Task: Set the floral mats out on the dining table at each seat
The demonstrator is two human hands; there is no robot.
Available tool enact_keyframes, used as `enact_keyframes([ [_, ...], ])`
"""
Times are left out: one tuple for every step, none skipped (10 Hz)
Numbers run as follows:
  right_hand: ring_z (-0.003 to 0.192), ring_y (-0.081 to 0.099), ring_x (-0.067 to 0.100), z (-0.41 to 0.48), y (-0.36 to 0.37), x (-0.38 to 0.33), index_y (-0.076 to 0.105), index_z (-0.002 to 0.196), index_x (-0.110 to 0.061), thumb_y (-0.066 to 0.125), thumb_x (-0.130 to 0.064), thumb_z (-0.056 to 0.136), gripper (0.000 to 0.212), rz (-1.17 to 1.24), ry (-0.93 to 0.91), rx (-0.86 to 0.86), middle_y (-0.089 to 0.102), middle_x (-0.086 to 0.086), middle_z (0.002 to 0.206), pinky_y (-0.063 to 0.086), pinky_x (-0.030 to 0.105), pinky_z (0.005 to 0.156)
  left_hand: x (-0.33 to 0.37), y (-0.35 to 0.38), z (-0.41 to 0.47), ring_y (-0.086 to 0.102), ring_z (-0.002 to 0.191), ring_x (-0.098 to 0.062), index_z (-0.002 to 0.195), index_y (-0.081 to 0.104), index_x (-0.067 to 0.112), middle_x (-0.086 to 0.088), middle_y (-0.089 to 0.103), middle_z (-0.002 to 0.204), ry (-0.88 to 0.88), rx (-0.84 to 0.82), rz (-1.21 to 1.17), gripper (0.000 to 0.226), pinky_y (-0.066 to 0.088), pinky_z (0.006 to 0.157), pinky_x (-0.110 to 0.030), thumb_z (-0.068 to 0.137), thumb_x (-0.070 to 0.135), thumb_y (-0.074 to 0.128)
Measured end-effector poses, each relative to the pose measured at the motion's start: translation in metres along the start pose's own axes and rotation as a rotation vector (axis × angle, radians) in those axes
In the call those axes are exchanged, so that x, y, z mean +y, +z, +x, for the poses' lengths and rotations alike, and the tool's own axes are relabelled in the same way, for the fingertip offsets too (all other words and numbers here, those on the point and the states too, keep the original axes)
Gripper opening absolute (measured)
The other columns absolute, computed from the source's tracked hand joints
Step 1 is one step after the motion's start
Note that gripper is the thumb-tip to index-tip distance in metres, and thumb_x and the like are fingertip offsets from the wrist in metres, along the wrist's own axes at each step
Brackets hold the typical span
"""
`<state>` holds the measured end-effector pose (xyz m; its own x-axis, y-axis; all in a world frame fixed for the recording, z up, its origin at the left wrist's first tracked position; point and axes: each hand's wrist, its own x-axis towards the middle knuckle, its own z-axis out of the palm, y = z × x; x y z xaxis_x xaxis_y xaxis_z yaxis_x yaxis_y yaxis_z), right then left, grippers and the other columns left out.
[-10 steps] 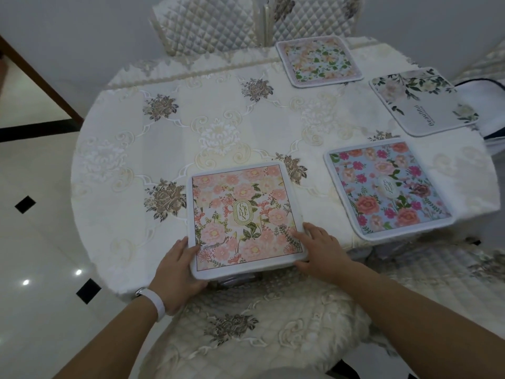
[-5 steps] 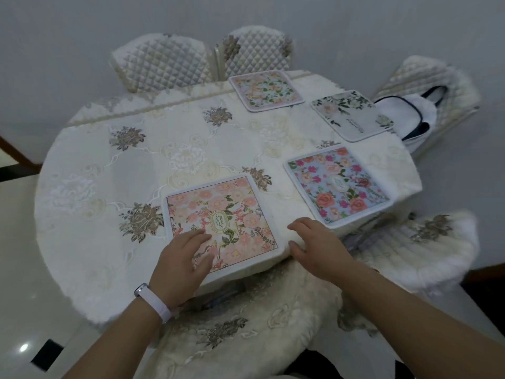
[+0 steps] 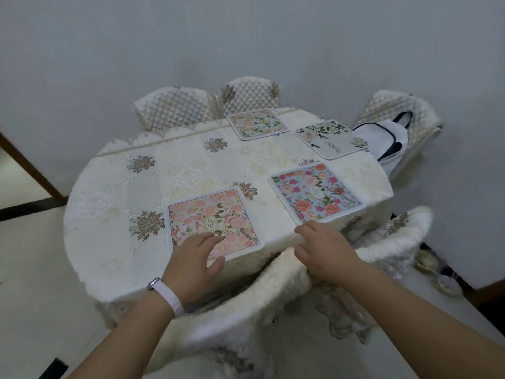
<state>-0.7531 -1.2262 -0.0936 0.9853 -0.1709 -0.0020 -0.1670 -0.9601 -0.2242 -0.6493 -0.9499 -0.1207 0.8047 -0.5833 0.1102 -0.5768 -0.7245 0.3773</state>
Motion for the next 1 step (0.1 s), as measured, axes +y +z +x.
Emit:
enact_keyframes([
  [0.116,0.052,0.022,-0.0377,-0.0090,0.0137,0.052,0.136,-0.021,0.045,-0.039,0.095,0.045,0.015,-0.003,0.010,0.056,-0.001,0.133,0.044,0.036,0.094,0.0339,0.0029,-0.0295,0.050,0.124,-0.023,0.128,0.058,0.023,0.000,0.058,0.133,-0.005,0.023,0.034,0.060,0.043,0.101,-0.045,0.081,0.055,0.039],
])
